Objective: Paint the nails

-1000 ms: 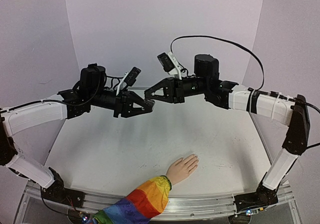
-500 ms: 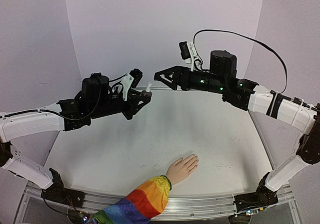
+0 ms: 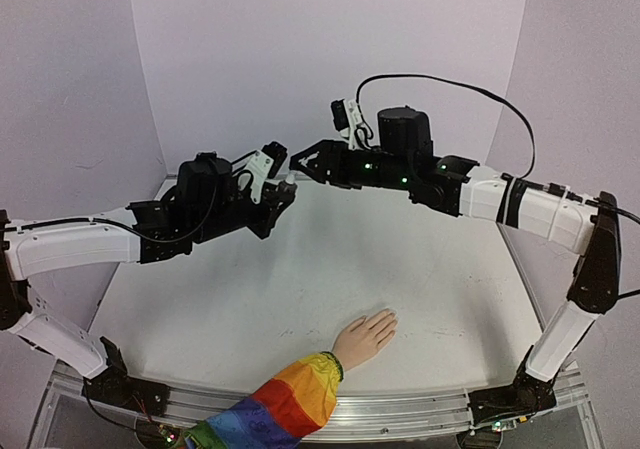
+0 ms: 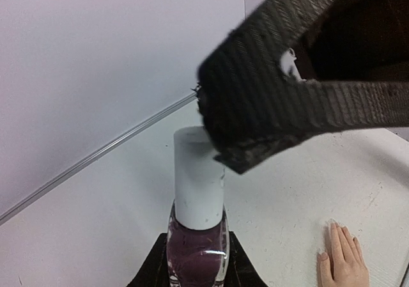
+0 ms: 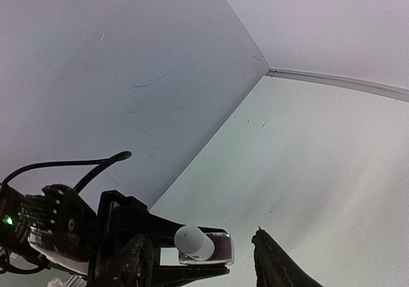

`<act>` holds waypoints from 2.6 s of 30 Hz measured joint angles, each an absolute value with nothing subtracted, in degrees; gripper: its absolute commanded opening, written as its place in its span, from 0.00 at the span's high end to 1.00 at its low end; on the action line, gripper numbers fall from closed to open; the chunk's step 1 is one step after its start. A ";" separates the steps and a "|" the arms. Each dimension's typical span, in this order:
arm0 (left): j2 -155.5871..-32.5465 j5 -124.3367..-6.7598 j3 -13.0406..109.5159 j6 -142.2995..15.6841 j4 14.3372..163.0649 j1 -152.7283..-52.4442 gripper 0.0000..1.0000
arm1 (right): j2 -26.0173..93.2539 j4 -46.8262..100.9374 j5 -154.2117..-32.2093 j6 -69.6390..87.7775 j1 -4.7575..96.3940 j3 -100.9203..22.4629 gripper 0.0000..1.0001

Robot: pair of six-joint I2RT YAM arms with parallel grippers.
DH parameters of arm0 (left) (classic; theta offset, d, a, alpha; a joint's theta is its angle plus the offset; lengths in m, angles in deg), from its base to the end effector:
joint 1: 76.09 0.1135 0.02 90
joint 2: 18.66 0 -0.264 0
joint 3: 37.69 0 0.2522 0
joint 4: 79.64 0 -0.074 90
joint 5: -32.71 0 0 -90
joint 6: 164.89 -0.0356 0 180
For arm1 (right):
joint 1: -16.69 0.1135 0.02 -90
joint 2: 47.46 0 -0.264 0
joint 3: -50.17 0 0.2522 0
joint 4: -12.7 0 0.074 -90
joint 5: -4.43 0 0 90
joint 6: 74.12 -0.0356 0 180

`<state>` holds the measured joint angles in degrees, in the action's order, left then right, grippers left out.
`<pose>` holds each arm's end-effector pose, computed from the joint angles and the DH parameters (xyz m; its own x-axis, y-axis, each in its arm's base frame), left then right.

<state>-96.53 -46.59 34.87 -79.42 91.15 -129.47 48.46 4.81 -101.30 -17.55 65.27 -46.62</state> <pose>0.1969 -0.2538 0.3209 -0.0953 0.2583 -0.9614 0.6911 0.7122 0.1229 0.2616 0.3111 0.3964 -0.4112 0.3354 -0.8476 -0.8058 0.3008 0.5100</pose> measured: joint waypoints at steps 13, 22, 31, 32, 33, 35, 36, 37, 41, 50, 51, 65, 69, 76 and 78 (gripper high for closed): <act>-97.62 -46.61 34.98 -79.29 91.15 -129.78 1.00 | 53.79 4.70 -101.25 -18.84 66.10 -51.03 0.57; -97.84 -46.68 36.01 -77.94 91.18 -129.78 1.00 | 54.62 4.88 -101.58 -18.90 66.23 -51.36 0.81; -95.78 -69.32 35.62 -74.64 89.67 -124.23 1.00 | 53.05 -2.49 -119.31 -10.84 63.32 -46.49 1.00; -95.28 -79.00 35.57 -73.26 89.80 -122.30 1.00 | 52.41 -6.03 -124.86 -10.84 62.56 -44.63 1.00; -95.17 -87.18 35.62 -71.93 90.28 -120.99 1.00 | 51.82 -10.12 -130.93 -10.97 62.03 -42.79 1.00; -95.41 -103.59 36.12 -67.53 91.37 -118.87 1.00 | 51.21 -15.47 -140.59 -11.60 62.23 -41.59 1.00; -95.54 -109.23 36.54 -65.61 91.85 -118.59 1.00 | 51.10 -17.59 -144.09 -12.02 62.67 -41.53 1.00; -95.56 -113.49 36.80 -64.17 92.62 -118.52 1.00 | 50.84 -19.52 -146.45 -12.37 63.21 -41.39 1.00; -95.37 -118.24 36.71 -62.42 94.45 -119.20 1.00 | 49.79 -22.44 -148.99 -12.65 64.63 -40.65 0.75; -91.72 -80.68 33.30 -68.01 95.59 -120.40 1.00 | 42.75 -9.26 -122.13 -8.91 64.35 -38.14 0.17; -91.72 -77.01 33.30 -68.63 95.59 -120.69 1.00 | 41.90 -7.69 -118.32 -8.78 64.35 -37.98 0.18; -95.63 -49.60 33.54 -73.61 95.44 -126.13 1.00 | 50.73 4.70 -96.22 -16.54 66.60 -49.98 0.45; -95.94 -48.90 33.91 -73.67 95.02 -126.92 1.00 | 53.79 6.36 -96.07 -17.37 67.30 -53.68 0.57; -96.33 -48.29 34.18 -73.67 95.00 -127.31 1.00 | 56.65 7.59 -96.71 -17.85 67.85 -56.98 0.77; -96.39 -48.27 34.18 -73.70 94.98 -127.31 1.00 | 57.00 7.63 -96.97 -17.92 67.85 -57.09 0.84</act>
<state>-96.39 -48.27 34.18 -73.70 94.98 -127.31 57.00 7.63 -96.97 -17.92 67.85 -57.09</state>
